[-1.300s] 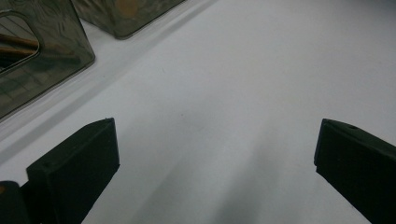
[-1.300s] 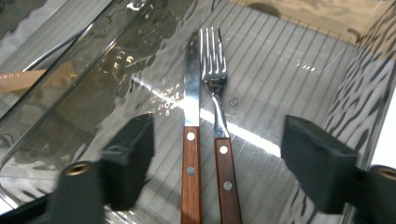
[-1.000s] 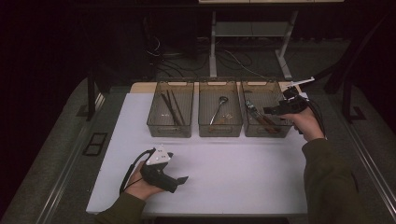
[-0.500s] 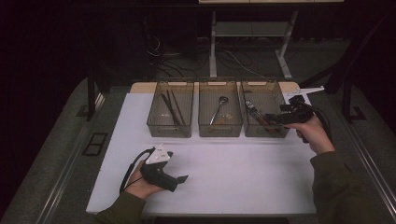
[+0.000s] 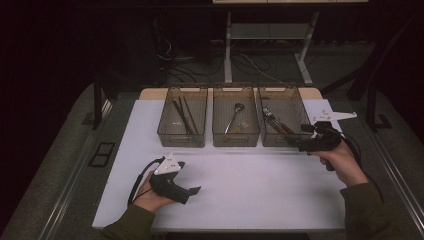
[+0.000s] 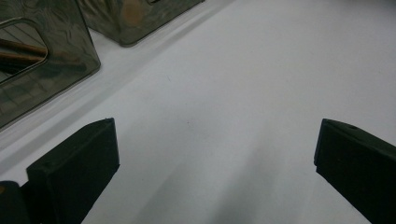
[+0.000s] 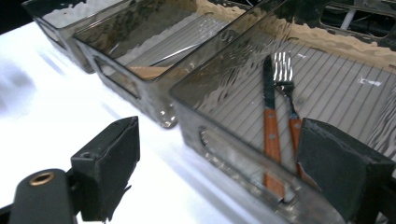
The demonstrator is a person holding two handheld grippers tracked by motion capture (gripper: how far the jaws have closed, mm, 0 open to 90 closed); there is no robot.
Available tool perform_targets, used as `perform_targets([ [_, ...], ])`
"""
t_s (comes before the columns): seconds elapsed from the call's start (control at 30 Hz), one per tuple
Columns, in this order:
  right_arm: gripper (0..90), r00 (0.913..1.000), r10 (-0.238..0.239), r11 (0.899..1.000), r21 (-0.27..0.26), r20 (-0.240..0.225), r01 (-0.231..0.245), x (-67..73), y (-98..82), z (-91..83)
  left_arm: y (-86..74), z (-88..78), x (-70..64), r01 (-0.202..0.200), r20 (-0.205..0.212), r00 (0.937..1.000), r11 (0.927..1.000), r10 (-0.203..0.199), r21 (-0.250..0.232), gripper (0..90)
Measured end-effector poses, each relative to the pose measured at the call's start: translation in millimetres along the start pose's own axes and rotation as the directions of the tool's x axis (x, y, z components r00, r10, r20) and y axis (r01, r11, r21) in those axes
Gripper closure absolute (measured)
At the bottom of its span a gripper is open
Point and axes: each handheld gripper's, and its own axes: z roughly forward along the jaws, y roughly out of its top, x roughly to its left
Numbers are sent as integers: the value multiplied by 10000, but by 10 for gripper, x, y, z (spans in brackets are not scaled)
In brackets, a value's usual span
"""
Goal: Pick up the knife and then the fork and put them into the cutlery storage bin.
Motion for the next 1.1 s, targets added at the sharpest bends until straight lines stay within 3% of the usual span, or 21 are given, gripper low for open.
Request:
perform_targets([
  [0.2, 138, 9998, -200, 9996, -176, 64, 202, 161, -184, -66, -1, -14, 2, 25, -23, 10000, 10000, -25, -23, 0],
  [0.53, 138, 9994, -277, 9979, -590, -200, 265, 368, -424, -177, -4, -21, 6, 53, -35, 10000, 10000, -53, -15, 0],
  [1.1, 124, 9965, -759, 9971, -7, -337, 759, 614, -822, -134, -4, -27, -6, 77, 83, 9999, 9999, -77, -76, 0],
])
